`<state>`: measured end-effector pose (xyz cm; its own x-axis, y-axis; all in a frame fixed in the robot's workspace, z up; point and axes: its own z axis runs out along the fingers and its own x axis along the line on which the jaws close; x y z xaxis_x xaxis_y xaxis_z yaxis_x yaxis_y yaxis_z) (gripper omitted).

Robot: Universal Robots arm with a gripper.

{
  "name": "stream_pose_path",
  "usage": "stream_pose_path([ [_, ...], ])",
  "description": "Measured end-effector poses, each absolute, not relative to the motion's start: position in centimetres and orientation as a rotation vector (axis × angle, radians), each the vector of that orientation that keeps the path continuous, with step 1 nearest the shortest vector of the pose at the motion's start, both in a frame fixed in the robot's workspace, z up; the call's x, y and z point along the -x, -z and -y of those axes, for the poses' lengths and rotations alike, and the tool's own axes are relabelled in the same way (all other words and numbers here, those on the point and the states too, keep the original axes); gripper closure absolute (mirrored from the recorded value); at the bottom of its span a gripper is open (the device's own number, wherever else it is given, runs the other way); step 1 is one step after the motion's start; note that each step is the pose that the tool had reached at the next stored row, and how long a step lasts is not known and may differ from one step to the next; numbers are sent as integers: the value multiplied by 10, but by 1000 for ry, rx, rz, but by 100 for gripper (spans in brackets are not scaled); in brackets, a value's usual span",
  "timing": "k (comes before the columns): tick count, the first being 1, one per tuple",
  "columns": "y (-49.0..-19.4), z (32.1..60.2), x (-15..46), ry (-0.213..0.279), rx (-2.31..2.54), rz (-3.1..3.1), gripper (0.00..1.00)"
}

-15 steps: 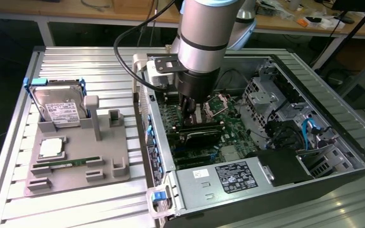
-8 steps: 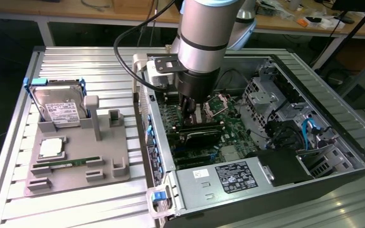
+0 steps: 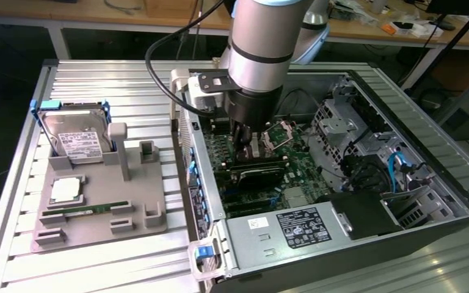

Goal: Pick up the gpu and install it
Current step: 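Press down on the gpu until it lock into place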

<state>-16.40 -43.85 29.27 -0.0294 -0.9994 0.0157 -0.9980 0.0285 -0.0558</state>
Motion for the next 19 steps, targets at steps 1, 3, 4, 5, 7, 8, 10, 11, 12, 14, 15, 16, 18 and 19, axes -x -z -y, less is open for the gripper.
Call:
stream_pose_path([
  [1,-293,438,164,80,2169,-2233,89],
  [3,-293,438,164,80,2169,-2233,89],
  [4,-293,438,164,78,2170,-2234,89],
  [5,-293,438,164,72,2173,-2237,89],
  [7,-293,439,158,36,2190,-2254,89],
  [8,-293,439,155,13,2201,-2265,89],
  [10,-293,438,150,-31,2221,-2285,89],
  [11,-293,439,148,-52,2231,-2294,89],
  [12,-293,438,145,-81,2243,-2306,89],
  [14,-293,439,142,-122,2261,-2324,89],
  [15,-293,439,140,-143,2269,-2332,89],
  [16,-293,438,139,-164,2277,-2340,89],
  [18,-294,438,135,-219,2299,-2361,89],
  [19,-300,439,134,-235,2306,-2368,89],
])
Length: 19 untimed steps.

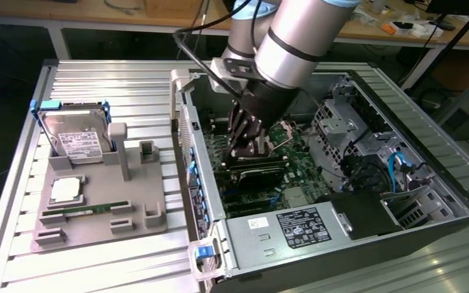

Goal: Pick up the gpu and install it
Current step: 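Press down on the gpu until it lock into place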

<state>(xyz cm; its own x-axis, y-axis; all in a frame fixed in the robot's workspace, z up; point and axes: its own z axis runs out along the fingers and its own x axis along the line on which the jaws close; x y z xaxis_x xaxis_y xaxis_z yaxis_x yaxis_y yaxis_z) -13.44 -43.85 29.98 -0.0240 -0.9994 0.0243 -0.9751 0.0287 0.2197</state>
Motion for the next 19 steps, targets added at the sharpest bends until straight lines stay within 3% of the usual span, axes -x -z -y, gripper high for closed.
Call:
stream_pose_path([
  [16,-299,438,148,211,-2062,2118,89],
  [19,-299,439,147,252,-2039,2094,89],
])
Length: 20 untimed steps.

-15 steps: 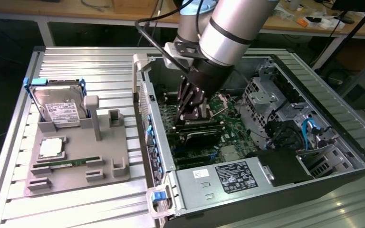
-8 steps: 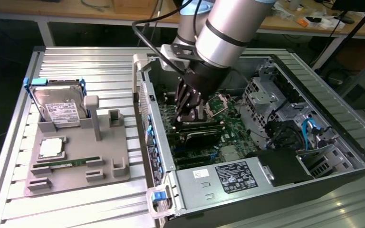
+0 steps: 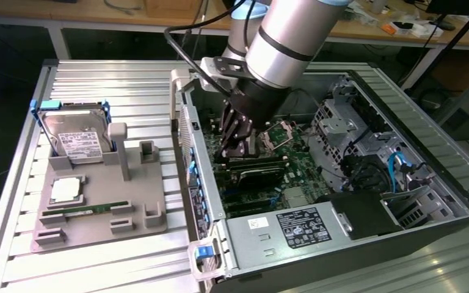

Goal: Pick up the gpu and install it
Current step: 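Press down on the gpu until it lock into place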

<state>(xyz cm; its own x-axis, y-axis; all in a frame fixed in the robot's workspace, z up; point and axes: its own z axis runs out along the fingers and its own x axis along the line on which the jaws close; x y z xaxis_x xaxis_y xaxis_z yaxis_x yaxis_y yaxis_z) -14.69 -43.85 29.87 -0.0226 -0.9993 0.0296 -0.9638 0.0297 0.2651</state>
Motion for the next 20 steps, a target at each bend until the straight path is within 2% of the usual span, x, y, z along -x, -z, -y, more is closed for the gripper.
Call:
stream_pose_path([
  [6,-297,439,145,337,-1987,2039,89],
  [20,-288,439,136,361,-1971,2022,89],
])
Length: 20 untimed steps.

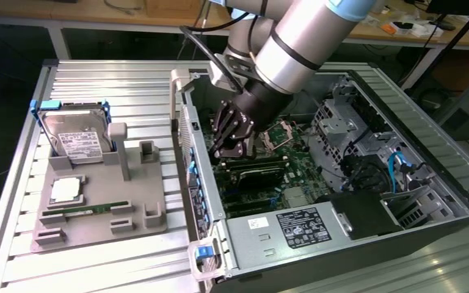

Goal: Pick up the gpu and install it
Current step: 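Press down on the gpu until it lock into place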

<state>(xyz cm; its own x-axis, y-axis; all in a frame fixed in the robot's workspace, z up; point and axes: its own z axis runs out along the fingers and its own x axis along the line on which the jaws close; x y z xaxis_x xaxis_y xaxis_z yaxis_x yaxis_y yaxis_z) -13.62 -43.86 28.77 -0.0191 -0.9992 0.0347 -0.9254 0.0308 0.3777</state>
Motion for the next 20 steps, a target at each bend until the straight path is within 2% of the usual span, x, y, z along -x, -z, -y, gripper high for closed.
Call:
stream_pose_path([
  [8,-299,439,135,351,-1965,2020,89],
  [17,-300,438,135,344,-1962,2019,89],
  [20,-300,438,135,321,-1976,2035,89],
])
